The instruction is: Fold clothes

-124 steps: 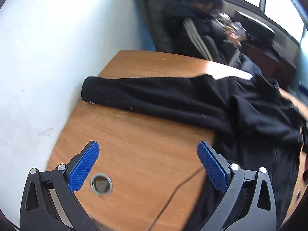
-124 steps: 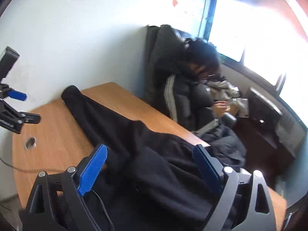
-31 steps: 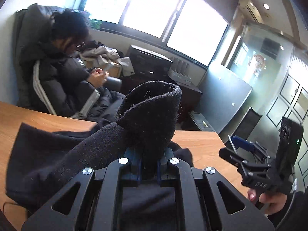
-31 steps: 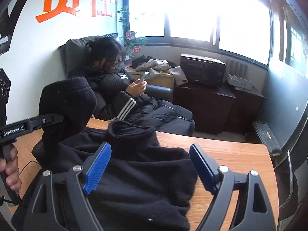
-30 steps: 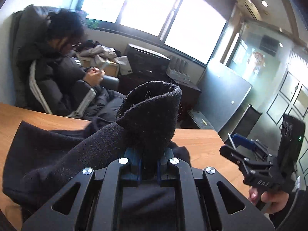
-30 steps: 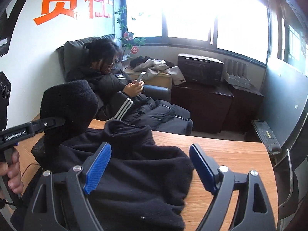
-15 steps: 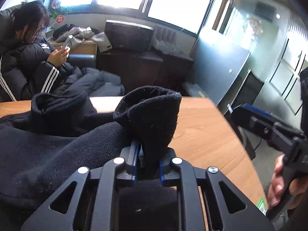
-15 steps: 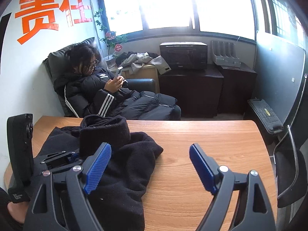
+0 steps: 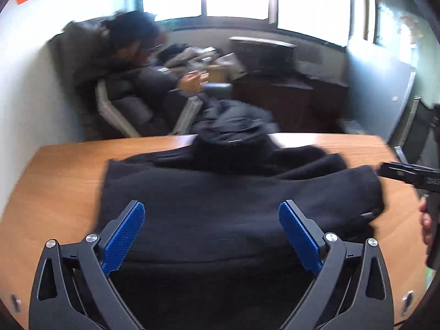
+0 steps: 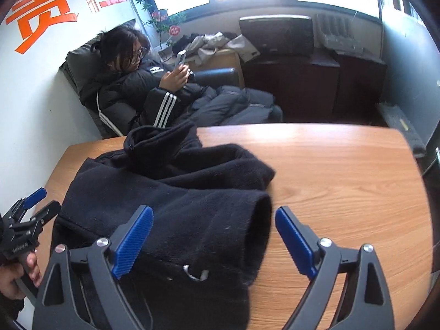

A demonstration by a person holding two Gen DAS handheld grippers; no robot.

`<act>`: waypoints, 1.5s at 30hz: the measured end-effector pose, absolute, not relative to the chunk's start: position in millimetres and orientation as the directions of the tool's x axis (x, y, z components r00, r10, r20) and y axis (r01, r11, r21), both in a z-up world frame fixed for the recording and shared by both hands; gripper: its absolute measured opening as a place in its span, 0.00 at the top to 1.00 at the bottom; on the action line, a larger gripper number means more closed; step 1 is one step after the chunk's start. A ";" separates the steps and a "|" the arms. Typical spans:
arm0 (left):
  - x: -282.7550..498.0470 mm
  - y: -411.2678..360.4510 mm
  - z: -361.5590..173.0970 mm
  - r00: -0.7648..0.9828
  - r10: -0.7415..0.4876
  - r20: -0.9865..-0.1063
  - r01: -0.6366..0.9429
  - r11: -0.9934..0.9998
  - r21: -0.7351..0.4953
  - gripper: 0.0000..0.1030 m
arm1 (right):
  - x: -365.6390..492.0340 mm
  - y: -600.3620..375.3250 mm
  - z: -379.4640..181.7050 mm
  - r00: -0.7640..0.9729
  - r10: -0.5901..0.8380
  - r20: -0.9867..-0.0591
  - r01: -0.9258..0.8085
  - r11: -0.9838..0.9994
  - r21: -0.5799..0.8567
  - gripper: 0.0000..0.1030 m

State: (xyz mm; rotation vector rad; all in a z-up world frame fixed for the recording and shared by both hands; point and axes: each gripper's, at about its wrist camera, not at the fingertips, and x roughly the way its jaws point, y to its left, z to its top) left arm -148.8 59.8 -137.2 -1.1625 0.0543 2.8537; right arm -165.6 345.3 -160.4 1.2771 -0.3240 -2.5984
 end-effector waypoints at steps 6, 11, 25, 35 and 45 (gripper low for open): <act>-197.6 -51.2 -206.0 -0.581 0.012 -0.814 0.013 -1.000 -0.024 0.06 | -184.0 296.0 -196.1 -0.565 -0.242 -0.789 0.138 -0.970 0.199 0.11; -204.3 -86.3 -260.6 -0.514 0.052 -0.856 -0.056 -0.998 -0.027 0.00 | -190.2 300.3 -217.3 -0.516 0.020 -0.856 0.048 -0.997 -0.053 0.20; -194.9 -49.2 -186.1 -0.613 0.217 -0.759 -0.174 -0.975 -0.138 0.05 | -205.9 218.4 -193.2 -0.544 -0.152 -0.825 0.091 -0.988 0.121 0.29; -202.9 -57.9 -250.5 -0.530 0.070 -0.845 -0.193 -0.980 0.040 0.21 | -196.5 283.7 -232.1 -0.475 -0.065 -0.878 0.024 -0.998 0.061 0.95; -199.4 -129.4 -251.9 -0.512 -0.005 -0.859 -0.050 -0.998 0.035 0.04 | -192.1 296.1 -239.4 -0.406 -0.035 -0.913 0.019 -0.999 0.030 0.31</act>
